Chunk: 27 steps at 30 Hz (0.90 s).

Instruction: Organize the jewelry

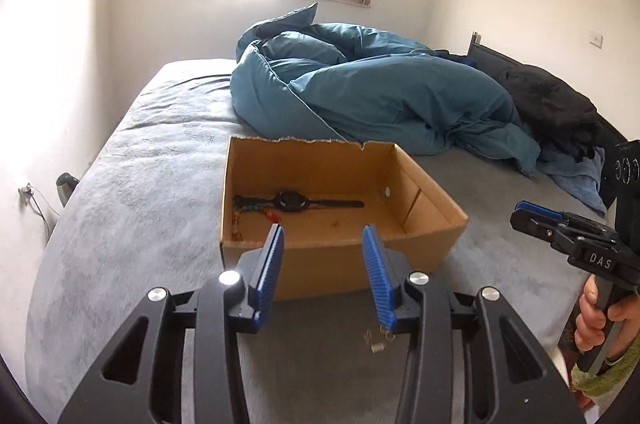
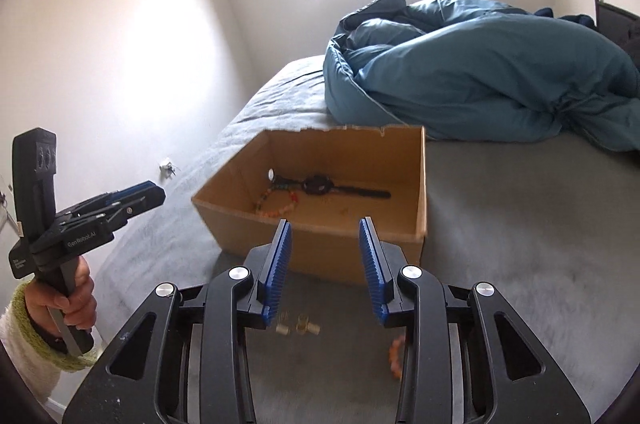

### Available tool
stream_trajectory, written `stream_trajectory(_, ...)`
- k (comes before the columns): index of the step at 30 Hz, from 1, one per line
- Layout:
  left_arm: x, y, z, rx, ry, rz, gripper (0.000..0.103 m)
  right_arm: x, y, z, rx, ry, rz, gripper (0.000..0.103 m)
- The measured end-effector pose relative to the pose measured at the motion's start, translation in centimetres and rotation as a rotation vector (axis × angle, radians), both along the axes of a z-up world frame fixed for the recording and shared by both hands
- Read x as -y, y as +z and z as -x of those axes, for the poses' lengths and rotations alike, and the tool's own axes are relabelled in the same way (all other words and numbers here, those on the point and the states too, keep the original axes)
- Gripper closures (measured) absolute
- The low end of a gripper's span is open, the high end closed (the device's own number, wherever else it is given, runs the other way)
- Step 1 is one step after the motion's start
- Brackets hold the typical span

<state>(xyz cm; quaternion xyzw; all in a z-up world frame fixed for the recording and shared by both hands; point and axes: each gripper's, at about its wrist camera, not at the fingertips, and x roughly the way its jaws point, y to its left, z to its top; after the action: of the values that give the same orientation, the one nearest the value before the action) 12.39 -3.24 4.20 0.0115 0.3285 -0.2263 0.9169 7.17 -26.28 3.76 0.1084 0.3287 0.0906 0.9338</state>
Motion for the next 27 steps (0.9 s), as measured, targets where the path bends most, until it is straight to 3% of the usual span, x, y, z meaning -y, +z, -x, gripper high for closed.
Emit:
stream_trajectory(5, 0.3, -2.7, 2.3, -0.014, -0.009, 0.010, 0.060, -1.2, -2.4, 1.8, -0.005, -0.008, 0.002, 0.069)
stream_trajectory(12, 3.5, -8.9, 4.5, -0.057, -0.094, -0.032, 0.060, -2.6, -6.9, 1.4, -0.070, 0.012, 0.002, 0.070)
stream_trajectory(27, 6.6, -13.9, 2.7, -0.132, -0.196, -0.058, 0.060, -4.1, -12.6, -1.9, -0.191, 0.155, 0.047, 0.078)
